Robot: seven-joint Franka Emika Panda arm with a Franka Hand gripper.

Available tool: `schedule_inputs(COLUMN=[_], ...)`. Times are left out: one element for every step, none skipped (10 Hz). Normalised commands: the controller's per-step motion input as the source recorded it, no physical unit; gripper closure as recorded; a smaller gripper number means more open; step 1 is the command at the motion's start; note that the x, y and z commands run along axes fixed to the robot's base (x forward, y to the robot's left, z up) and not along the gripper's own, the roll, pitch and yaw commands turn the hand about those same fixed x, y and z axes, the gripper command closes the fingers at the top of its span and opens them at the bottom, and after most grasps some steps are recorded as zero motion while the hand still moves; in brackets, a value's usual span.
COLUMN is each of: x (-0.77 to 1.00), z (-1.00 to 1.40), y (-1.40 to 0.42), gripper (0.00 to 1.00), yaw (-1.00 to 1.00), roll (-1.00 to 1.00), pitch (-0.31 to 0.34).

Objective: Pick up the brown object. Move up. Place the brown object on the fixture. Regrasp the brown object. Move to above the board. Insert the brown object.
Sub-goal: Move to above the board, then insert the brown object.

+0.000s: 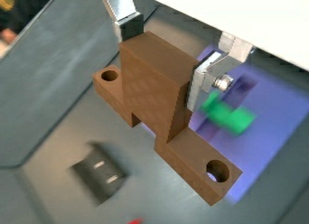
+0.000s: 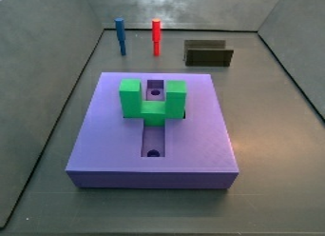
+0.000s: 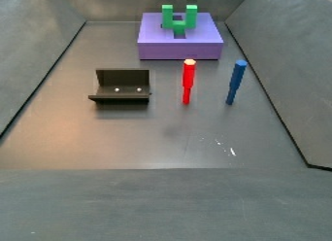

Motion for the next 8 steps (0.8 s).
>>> schedule_inputs(x=[-0.20, -0.12, -0.09, -0.07, -0.07, -0.05, 0.00, 0.07], z=[0.05, 0.03, 0.01, 0.01, 0.00, 0.00, -0.10, -0.07], y=[-0.23, -0.09, -0.03, -0.01, 0.00, 0.00, 0.00, 0.00], gripper=[1.00, 1.00, 1.00, 1.00, 1.00, 1.00, 1.00, 1.00], yaw=[-0.09, -0.08, -0.06, -0.04, -0.02, -0.01, -0.01, -0.06], roll=[-1.00, -1.00, -0.96, -0.72, -0.57, -0.29, -0.01, -0.08], pitch=[0.132, 0.121, 0.094, 0.055, 0.035, 0.001, 0.000, -0.023])
